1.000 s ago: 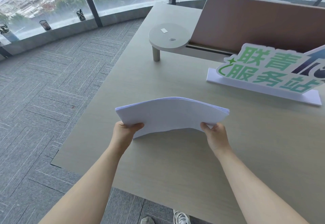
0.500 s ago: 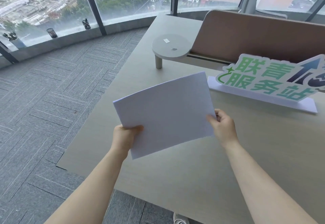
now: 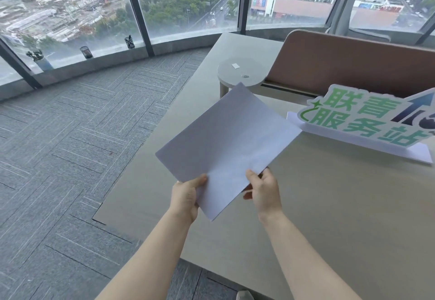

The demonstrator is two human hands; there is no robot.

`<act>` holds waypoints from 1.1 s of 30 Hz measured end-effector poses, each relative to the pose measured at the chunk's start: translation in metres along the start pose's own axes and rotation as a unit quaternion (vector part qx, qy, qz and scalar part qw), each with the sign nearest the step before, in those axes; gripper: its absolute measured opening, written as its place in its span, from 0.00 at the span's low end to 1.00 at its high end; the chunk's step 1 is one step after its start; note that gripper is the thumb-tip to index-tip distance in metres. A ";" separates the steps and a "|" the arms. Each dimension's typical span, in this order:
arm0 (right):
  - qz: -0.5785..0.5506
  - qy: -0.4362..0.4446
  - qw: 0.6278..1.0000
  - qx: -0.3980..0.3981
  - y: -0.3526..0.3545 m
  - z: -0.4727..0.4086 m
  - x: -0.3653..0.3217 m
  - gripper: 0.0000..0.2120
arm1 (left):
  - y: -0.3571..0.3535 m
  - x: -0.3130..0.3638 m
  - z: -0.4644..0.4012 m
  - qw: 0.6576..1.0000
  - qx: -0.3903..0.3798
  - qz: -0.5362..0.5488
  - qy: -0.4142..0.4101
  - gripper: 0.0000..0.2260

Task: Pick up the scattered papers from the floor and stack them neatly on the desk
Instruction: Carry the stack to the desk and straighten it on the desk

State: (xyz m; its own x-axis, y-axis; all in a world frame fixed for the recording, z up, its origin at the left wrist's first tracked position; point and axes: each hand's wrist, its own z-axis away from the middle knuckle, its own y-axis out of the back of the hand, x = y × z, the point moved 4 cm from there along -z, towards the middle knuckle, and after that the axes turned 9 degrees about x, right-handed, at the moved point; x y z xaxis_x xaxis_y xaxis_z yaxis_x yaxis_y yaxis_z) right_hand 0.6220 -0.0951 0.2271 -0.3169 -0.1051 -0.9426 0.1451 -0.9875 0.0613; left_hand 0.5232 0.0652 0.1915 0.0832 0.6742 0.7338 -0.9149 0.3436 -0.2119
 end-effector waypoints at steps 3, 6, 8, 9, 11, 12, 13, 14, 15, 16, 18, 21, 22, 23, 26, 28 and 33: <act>0.015 0.003 1.000 -0.004 -0.010 0.011 0.001 0.06 | 0.005 -0.003 0.002 1.000 0.006 0.000 0.005 0.15; 0.037 -0.003 0.999 -0.008 -0.012 0.013 0.001 0.11 | 0.016 -0.002 0.003 1.000 0.003 -0.016 -0.006 0.10; 0.052 -0.007 0.999 -0.006 -0.010 0.011 0.002 0.14 | 0.027 0.004 0.000 0.999 0.007 -0.023 -0.022 0.08; 0.062 -0.009 0.998 -0.007 -0.010 0.009 0.003 0.14 | 0.032 0.009 -0.002 0.999 0.010 -0.025 -0.032 0.07; 0.087 -0.015 0.996 -0.022 -0.009 0.004 0.008 0.11 | 0.046 0.021 -0.010 0.998 0.024 -0.026 -0.060 0.05; 0.098 -0.022 0.994 -0.031 -0.009 0.001 0.012 0.09 | 0.054 0.028 -0.014 0.996 0.032 -0.032 -0.077 0.06; 0.108 -0.029 0.993 -0.038 -0.010 -0.002 0.015 0.09 | 0.062 0.035 -0.019 0.994 0.040 -0.045 -0.093 0.07; 0.116 -0.036 0.992 -0.044 -0.011 -0.005 0.019 0.08 | 0.069 0.039 -0.024 0.991 0.047 -0.065 -0.105 0.08; 0.124 -0.042 0.990 -0.048 -0.012 -0.007 0.022 0.08 | 0.076 0.043 -0.029 0.988 0.050 -0.092 -0.114 0.08; 0.131 -0.046 0.989 -0.051 -0.015 -0.009 0.025 0.07 | 0.082 0.045 -0.033 0.984 0.050 -0.123 -0.121 0.07; 0.148 -0.056 0.986 -0.057 -0.022 -0.014 0.032 0.07 | 0.092 0.045 -0.041 0.973 0.045 -0.184 -0.131 0.07; 0.172 -0.067 0.981 -0.067 -0.037 -0.023 0.045 0.09 | 0.103 0.042 -0.054 0.963 0.054 -0.229 -0.134 0.09; 0.176 -0.070 0.980 -0.068 -0.042 -0.027 0.048 0.10 | 0.106 0.042 -0.059 0.961 0.060 -0.233 -0.133 0.09; 0.179 -0.071 0.979 -0.068 -0.044 -0.029 0.048 0.09 | 0.106 0.042 -0.061 0.961 0.063 -0.233 -0.133 0.10; 0.183 -0.076 0.977 -0.076 -0.062 -0.037 0.051 0.06 | 0.113 0.041 -0.078 0.960 0.082 -0.234 -0.129 0.10; 0.183 -0.078 0.977 -0.079 -0.073 -0.044 0.055 0.07 | 0.116 0.040 -0.090 0.959 0.090 -0.238 -0.125 0.10; 0.199 -0.075 0.974 -0.081 -0.096 -0.061 0.064 0.09 | 0.120 0.042 -0.115 0.958 0.109 -0.238 -0.119 0.09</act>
State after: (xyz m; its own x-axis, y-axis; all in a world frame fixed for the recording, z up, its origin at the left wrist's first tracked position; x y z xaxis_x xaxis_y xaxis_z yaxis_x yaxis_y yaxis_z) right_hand 0.6447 0.0003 0.1406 -0.3375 -0.5029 -0.7957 0.4256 -0.8355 0.3475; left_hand 0.4622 0.2098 0.1224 0.4428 0.2971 0.8460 -0.8585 0.4127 0.3044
